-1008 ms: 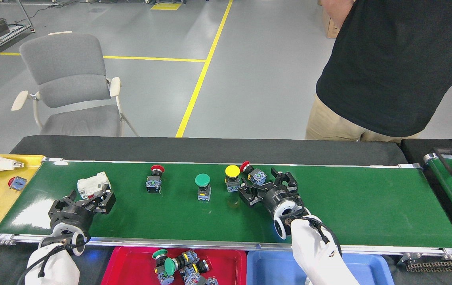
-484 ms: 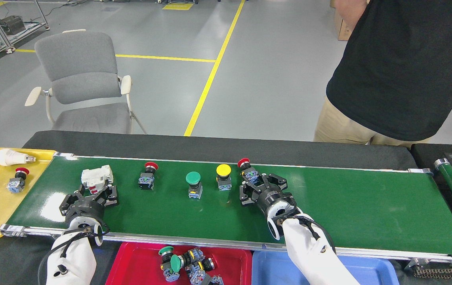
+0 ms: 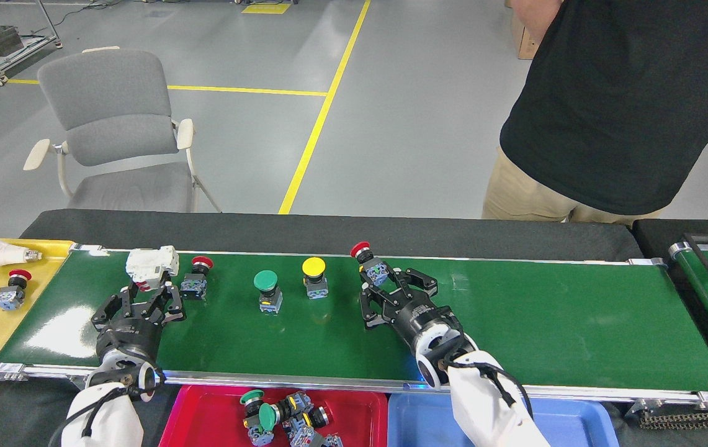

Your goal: Pick switch part from conveyor to tray

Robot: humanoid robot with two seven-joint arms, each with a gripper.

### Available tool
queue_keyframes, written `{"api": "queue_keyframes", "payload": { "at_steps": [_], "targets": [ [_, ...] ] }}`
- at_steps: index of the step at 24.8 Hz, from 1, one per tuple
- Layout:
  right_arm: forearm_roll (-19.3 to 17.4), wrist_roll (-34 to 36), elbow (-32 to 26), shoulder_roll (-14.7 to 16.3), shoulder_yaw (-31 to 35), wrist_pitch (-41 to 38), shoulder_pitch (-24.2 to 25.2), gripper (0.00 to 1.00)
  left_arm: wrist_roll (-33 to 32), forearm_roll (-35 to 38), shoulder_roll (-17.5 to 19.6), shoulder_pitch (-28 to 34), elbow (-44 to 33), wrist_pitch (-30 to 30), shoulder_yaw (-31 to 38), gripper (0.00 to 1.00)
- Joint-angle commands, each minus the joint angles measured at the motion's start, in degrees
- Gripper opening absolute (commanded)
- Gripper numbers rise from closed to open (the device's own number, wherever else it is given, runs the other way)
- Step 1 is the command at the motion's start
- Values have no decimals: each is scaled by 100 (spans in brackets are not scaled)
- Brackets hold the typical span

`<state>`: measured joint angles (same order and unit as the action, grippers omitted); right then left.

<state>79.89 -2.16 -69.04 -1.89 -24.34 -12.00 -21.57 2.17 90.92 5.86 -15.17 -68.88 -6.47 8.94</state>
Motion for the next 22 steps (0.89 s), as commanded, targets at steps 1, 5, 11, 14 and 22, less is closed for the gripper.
{"api": "queue_keyframes", "payload": {
  "at_steps": [1,5,11,14,22],
  "targets": [
    [-9,-161,-846,83,8,-725,363,3,64,-22,65,224,-688,-241,3,11],
    [53,-425,-1955,154,-18,-1437,1366,6,64,-22,65,559,-1269,-320,3,11],
    [220,-478,-2008,92,-959,-1341,1586,99,64,-31,82,559,-1277,-329,20,12],
    [220,-478,-2008,57,-1029,-1358,1603,99,64,-31,74,568,-1286,-496,55,12],
    [-158,-443,-2816,-5,606,-611,2087,99,64,-40,-14,1060,-2165,-1085,-6,12]
  ]
}}
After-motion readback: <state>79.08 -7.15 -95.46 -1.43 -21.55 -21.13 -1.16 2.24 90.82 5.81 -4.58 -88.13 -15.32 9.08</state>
